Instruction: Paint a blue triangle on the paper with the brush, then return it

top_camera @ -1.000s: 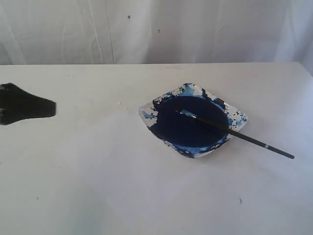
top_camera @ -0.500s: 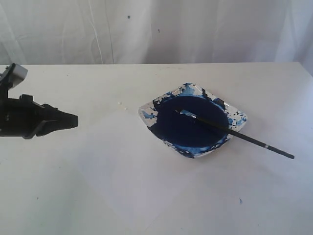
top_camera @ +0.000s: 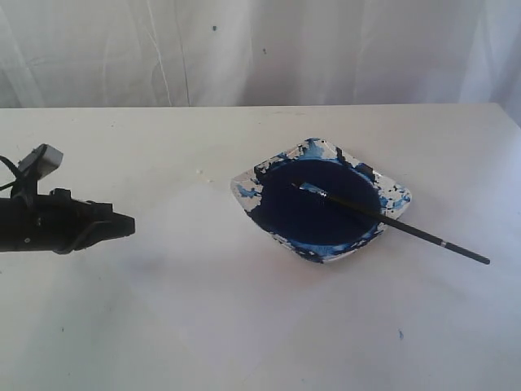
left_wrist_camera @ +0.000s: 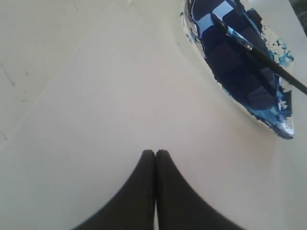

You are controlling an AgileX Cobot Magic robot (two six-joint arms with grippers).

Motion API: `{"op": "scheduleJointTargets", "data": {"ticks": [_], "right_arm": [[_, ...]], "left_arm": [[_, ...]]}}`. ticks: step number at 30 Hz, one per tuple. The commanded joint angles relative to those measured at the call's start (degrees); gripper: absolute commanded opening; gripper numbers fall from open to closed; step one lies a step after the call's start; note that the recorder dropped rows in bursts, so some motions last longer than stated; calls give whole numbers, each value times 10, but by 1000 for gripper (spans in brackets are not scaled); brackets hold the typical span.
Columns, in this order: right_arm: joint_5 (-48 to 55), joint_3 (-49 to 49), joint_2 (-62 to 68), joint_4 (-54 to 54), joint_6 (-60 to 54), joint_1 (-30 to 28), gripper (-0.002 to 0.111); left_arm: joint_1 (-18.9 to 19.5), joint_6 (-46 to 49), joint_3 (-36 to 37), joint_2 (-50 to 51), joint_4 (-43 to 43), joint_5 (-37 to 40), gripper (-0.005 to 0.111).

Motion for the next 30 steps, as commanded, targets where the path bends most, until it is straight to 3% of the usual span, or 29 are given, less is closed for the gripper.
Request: {"op": "scheduleJointTargets", "data": {"ticks": [1,12,30], "right_arm": [[-1,3,-3,0,0,1,0],[-1,3,-3,0,0,1,0],[-1,3,-3,0,0,1,0]], "left_arm": [[0,55,4,13,-17,9,0],[0,130,1,31,-17,-8,0],[0,134,-20,31,-17,-45,0]]}}
